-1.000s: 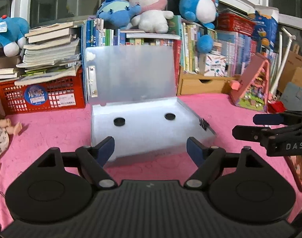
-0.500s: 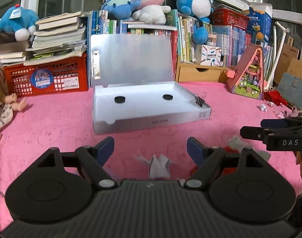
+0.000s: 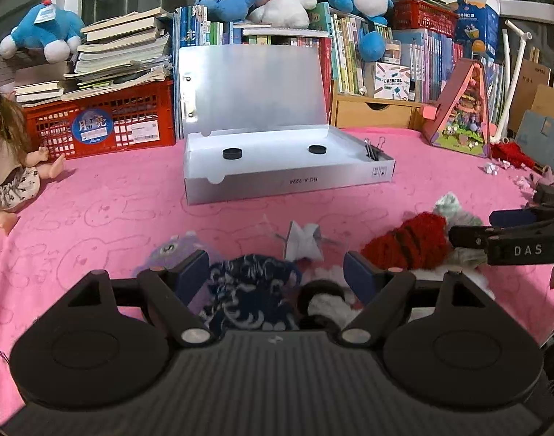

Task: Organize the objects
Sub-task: 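Grasp the blue floral pouch with the left tool while the right tool grasps the green checked cloth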

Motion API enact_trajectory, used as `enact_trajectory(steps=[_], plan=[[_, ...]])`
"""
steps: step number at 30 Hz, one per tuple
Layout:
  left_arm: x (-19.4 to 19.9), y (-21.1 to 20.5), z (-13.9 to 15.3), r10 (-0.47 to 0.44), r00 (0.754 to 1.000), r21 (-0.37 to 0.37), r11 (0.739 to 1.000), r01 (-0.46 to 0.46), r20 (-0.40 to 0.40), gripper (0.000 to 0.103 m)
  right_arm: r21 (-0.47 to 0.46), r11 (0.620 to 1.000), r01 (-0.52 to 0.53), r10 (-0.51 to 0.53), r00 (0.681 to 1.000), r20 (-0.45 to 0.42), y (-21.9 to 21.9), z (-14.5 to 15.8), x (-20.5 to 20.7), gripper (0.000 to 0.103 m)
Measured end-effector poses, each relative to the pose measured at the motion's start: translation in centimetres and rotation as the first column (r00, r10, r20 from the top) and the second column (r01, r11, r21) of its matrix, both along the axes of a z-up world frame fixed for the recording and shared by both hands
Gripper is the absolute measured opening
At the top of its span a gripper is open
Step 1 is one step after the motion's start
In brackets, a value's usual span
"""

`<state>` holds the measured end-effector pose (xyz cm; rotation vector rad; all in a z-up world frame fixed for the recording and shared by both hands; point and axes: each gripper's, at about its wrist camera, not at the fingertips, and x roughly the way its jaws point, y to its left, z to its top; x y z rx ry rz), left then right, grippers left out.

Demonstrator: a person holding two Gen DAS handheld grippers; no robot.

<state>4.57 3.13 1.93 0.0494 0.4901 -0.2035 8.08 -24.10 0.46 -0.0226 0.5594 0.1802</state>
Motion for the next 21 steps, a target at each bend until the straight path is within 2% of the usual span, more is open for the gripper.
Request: enact_trajectory(steps=[5, 15, 17, 21], plan=[[-0.8, 0.0, -0.8, 0.015, 1.0, 0.03, 0.999, -0.016, 0.023, 0.085, 0.005, 1.0, -0.007, 0.007, 1.0, -0.007, 0.2, -0.6, 0.0, 0.088], [-1.1, 0.8, -2.1, 0.043, 0.999, -0.013, 0.999, -0.043, 0.005, 0.083, 0.042, 0.999, 0.006, -0.005, 1.0, -0.031, -0.1, -1.6, 0.3, 0.088], [-1.2, 0.8, -2.1, 0.047, 0.999, -0.017, 0.999, -0.047, 0.008, 0.081, 0.05, 0.999, 0.01, -0.008, 0.999, -0.034, -0.1, -1.8, 0.3, 0.088], [-2.0, 1.1, -1.7, 0.061, 0.998, -0.019, 0.998, -0.061, 0.02, 0.069, 0.065, 0.998, 0.015, -0.012, 0.999, -0.039, -0.1, -2.4, 0.5, 0.088]])
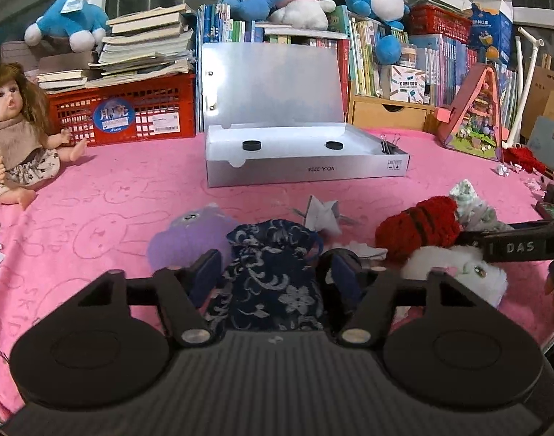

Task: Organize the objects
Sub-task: 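Grasp the blue floral pouch with the left tool while the right tool grasps the green checked cloth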

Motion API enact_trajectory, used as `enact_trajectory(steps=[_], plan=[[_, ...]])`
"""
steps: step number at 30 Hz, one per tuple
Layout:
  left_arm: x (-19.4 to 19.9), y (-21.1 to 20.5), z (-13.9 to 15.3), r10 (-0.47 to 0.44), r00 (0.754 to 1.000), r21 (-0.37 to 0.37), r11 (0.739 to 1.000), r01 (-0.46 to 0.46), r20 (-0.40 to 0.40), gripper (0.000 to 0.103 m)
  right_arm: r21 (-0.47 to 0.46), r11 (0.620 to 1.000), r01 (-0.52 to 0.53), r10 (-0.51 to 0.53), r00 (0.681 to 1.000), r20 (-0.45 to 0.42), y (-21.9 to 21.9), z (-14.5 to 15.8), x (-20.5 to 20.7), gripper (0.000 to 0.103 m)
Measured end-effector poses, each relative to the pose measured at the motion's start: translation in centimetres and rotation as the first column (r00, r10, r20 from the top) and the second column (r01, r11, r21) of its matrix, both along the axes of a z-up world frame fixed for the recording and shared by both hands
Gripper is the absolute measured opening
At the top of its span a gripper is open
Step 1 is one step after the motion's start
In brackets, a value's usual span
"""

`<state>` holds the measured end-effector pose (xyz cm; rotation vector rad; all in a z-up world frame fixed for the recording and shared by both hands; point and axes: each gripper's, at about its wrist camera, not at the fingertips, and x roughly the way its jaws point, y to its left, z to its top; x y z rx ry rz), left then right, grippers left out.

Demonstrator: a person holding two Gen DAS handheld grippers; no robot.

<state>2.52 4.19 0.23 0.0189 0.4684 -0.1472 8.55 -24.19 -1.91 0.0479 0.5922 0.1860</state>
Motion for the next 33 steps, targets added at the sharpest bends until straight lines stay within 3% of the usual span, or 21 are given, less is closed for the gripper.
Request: enact_trajectory(steps=[8, 14, 20, 33], plan=[[-1.6, 0.6, 0.2, 0.01, 1.0, -0.012, 1.0, -0.01, 0.012, 0.068, 0.003, 1.0, -0.004, 0.004, 1.0, 0.019, -0.1, -0.3, -0.1, 0.09], [-2.3, -0.3, -0.1, 0.015, 0.998, 0.06, 0.998, -0.018, 0.057, 0.073, 0.003, 1.0, -0.005, 0.005, 1.0, 0.021, -0.2, -0.3, -0.1, 0.09], [-2.8, -0.2, 0.1, 0.022, 0.997, 0.062, 0.998, -0.027, 0.075, 0.073, 0.005, 1.0, -0.005, 0.005, 1.0, 0.021, -0.1, -0.4, -0.1, 0.09], [-2.7, -0.1, -1.3, 0.014, 1.0, 0.046, 0.999, -0.015, 0.015, 0.073, 0.022, 1.0, 0.007, -0.008, 0.999, 0.032, -0.2, -0.2, -0.4, 0.089]])
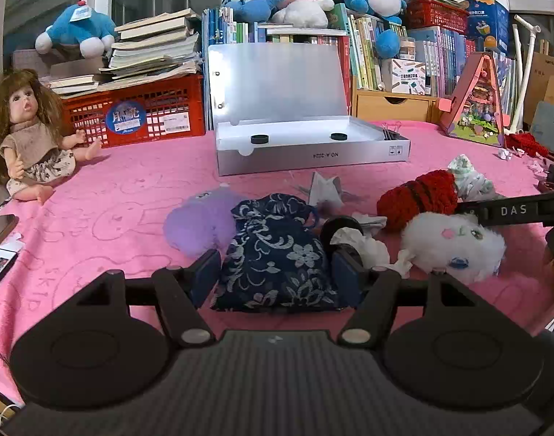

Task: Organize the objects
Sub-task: 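Grasp the blue floral pouch with the left tool while the right tool grasps the green checked cloth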

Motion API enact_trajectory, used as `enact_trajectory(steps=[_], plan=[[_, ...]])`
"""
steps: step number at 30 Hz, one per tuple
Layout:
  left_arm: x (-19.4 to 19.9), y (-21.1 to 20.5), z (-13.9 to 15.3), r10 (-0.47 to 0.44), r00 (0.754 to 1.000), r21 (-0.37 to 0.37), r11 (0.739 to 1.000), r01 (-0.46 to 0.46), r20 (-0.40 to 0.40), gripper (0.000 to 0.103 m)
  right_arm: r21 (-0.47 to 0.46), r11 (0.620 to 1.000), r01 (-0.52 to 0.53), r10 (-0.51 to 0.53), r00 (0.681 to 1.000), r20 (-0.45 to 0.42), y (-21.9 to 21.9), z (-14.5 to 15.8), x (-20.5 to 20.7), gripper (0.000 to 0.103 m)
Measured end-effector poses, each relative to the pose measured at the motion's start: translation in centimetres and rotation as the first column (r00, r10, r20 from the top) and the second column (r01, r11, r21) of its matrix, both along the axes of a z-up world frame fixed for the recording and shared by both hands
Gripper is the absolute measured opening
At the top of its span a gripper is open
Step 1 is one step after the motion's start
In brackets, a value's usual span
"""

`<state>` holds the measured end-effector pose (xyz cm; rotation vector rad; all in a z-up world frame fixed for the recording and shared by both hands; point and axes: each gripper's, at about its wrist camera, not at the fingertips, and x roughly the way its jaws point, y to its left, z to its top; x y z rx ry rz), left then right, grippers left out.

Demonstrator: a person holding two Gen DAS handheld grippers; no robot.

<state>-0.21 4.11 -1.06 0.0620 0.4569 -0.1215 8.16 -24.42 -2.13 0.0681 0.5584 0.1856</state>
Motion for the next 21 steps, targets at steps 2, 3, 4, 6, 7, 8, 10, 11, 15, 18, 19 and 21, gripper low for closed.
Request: enact_trajectory(steps=[2, 3, 4, 6, 7, 8, 10, 11, 15, 18, 19, 21], plan=[[0.2, -0.1, -0.1, 0.001, 1.0, -0.001, 1.0, -0.001, 0.0, 0.073, 0.017, 1.0, 0.003, -0.003, 1.0, 0.01, -0.2, 0.1, -0.3, 0.089], [0.2, -0.2, -0.1, 0.0, 1.0, -0.002, 1.0, 0.0, 0.0, 0.073, 0.025, 1.0, 0.006, -0.006, 1.0, 0.016, -0.3, 0.1, -0.5, 0.089], [0.3, -0.2, -0.2, 0.001, 1.0, -0.003, 1.0, -0.001, 0.001, 0.073, 0.03, 1.0, 0.008, -0.009, 1.0, 0.025, -0.4, 0.2, -0.7, 0.088], [0.4, -0.3, -0.3, 0.0, 1.0, -0.006, 1.0, 0.0, 0.003, 0.072, 0.032, 0.999, 0.008, -0.01, 0.999, 0.048, -0.6, 0.5, -1.2, 0.086], [0.5, -0.3, -0.3, 0.0, 1.0, -0.006, 1.0, 0.0, 0.003, 0.072, 0.032, 0.999, 0.008, -0.01, 0.998, 0.059, -0.6, 0.6, -1.4, 0.084], [0.7, -0.3, -0.4, 0.0, 1.0, -0.008, 1.0, 0.0, 0.001, 0.071, 0.029, 1.0, 0.01, -0.012, 0.998, 0.069, -0.6, 0.8, -1.5, 0.081], [0.7, -0.2, -0.4, 0.004, 1.0, -0.017, 1.0, -0.004, 0.0, 0.07, 0.022, 1.0, 0.013, -0.015, 0.996, 0.086, -0.6, 1.1, -1.8, 0.078], [0.8, -0.1, -0.3, 0.006, 1.0, -0.022, 1.0, -0.006, -0.001, 0.069, 0.02, 1.0, 0.012, -0.014, 0.996, 0.09, -0.5, 1.2, -1.8, 0.077], [0.7, 0.3, -0.2, 0.011, 1.0, -0.053, 0.999, -0.011, -0.008, 0.063, 0.019, 1.0, 0.002, -0.004, 0.996, 0.087, -0.3, 1.2, -1.8, 0.072], [0.7, 0.6, 0.0, 0.014, 1.0, -0.07, 0.997, -0.015, -0.012, 0.06, 0.021, 1.0, -0.005, 0.004, 0.996, 0.085, -0.1, 1.1, -1.9, 0.062], [0.7, 0.6, 0.1, 0.016, 1.0, -0.07, 0.997, -0.016, -0.011, 0.059, 0.019, 1.0, -0.007, 0.006, 0.996, 0.085, 0.0, 1.1, -2.0, 0.057], [0.6, 0.6, 0.2, 0.02, 1.0, -0.065, 0.998, -0.02, -0.008, 0.057, 0.011, 1.0, -0.011, 0.01, 0.996, 0.088, 0.2, 1.1, -2.0, 0.049]])
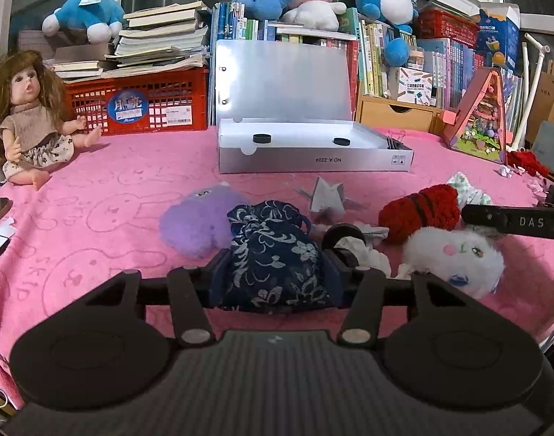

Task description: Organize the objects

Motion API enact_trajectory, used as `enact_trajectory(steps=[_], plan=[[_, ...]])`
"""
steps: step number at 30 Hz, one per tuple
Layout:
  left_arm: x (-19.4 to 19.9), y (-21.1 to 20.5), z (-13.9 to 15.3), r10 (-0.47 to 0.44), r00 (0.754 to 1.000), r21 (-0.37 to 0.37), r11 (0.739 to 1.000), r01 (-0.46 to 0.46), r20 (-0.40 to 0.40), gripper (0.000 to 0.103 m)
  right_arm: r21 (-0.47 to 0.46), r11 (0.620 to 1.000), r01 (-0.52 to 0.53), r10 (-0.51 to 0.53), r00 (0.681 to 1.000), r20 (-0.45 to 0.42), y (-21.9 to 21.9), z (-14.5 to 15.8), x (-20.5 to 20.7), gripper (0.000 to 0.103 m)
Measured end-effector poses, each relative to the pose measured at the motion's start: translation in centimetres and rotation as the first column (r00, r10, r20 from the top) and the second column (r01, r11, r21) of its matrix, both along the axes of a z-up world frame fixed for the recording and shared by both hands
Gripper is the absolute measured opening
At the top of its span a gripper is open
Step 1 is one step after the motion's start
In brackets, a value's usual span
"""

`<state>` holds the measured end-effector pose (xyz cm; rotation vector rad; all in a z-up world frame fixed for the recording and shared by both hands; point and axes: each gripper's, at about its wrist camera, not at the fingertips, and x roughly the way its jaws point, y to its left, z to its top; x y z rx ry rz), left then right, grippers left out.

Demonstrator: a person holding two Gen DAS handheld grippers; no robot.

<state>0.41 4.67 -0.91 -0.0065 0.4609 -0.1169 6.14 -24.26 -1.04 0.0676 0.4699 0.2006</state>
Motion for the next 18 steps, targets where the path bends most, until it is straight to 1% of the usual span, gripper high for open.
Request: enact_trajectory(steps=[2, 5, 12, 18], plan=[[0.1, -0.1, 0.2, 0.0, 1.0, 0.007, 1.0, 0.0, -0.002, 0.054, -0.006, 1.0, 0.004, -0.004, 1.0, 0.008, 0.1, 0.1, -0.1, 0.044], [0.2, 0.0, 0.4, 0.002, 1.0, -0.004, 1.0, -0.002, -0.006, 0.052, -0.002, 1.0, 0.008, -0.008, 1.0, 0.01, 0.0, 0.4, -0.1, 0.042], [0.1, 0.1, 1.3, 0.001, 1.0, -0.008, 1.0, -0.001, 0.016, 0.051, 0.025, 0.999, 0.036, -0.036, 0.999, 0.006, -0.6, 0.6, 0.1, 0.041], [0.3, 0.0, 1.8, -0.005, 0.999, -0.008, 1.0, 0.006, 0.033, 0.051, 0.017, 0.998, 0.052, -0.053, 0.999, 0.006, -0.6, 0.9, 0.2, 0.041]])
